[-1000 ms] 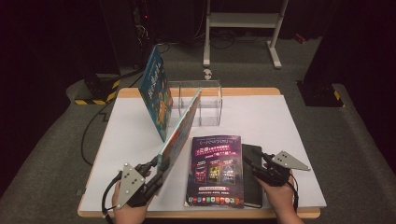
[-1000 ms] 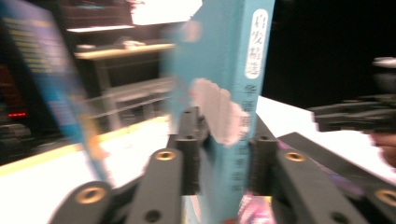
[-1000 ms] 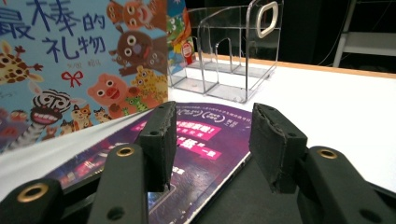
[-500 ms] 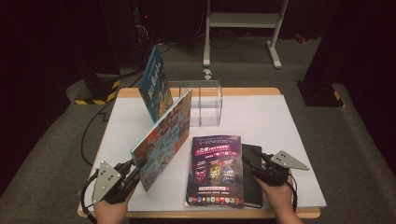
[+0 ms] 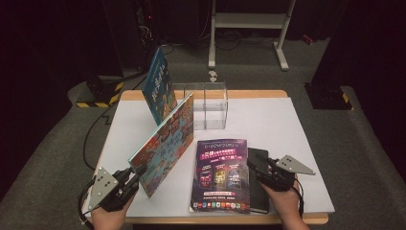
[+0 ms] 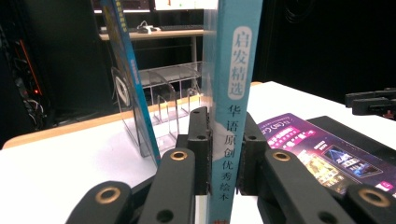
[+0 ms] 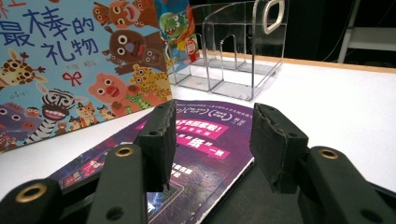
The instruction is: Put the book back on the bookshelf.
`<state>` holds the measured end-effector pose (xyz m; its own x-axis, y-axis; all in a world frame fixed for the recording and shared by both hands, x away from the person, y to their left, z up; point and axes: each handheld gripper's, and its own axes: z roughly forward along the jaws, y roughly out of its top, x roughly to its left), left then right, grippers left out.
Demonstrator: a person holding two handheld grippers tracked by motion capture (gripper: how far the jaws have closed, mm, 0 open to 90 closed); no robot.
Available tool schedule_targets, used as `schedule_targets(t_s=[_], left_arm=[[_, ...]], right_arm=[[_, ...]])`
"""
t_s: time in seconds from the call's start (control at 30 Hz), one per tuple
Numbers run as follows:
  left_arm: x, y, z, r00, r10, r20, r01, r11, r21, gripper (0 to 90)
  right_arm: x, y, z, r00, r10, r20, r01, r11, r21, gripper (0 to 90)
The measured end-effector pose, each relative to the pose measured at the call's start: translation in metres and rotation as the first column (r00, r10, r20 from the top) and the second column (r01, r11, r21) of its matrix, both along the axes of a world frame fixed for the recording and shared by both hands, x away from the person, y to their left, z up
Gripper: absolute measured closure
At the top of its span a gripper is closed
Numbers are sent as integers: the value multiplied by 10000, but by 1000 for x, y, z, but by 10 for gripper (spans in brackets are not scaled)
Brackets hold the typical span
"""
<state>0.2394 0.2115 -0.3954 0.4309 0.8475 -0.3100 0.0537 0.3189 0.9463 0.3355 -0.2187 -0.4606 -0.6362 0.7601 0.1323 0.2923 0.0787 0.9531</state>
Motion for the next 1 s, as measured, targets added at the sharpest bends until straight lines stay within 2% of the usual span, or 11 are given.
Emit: schedule_targets(t_s=[0.17, 0.47, 0.7, 1.0], left_arm=[[1, 4, -2, 10000, 55, -71, -57, 9998, -203, 791], [2, 8, -2, 10000, 9, -50, -11, 9995, -308, 792], [4, 6, -1, 10000, -74, -65, 74, 10000, 67, 789], [13, 4, 1, 9999, -65, -76, 66, 10000, 58, 781]], right_arm=[[0, -1, 0, 10000, -60, 9, 60, 10000, -29, 497], [-1, -2, -2, 9999, -115, -6, 115, 9999, -57, 492], [-1, -2, -2, 9999, -127, -33, 127, 9999, -67, 489], [-2, -3, -2, 9999, -156, -41, 156, 9999, -38, 486]])
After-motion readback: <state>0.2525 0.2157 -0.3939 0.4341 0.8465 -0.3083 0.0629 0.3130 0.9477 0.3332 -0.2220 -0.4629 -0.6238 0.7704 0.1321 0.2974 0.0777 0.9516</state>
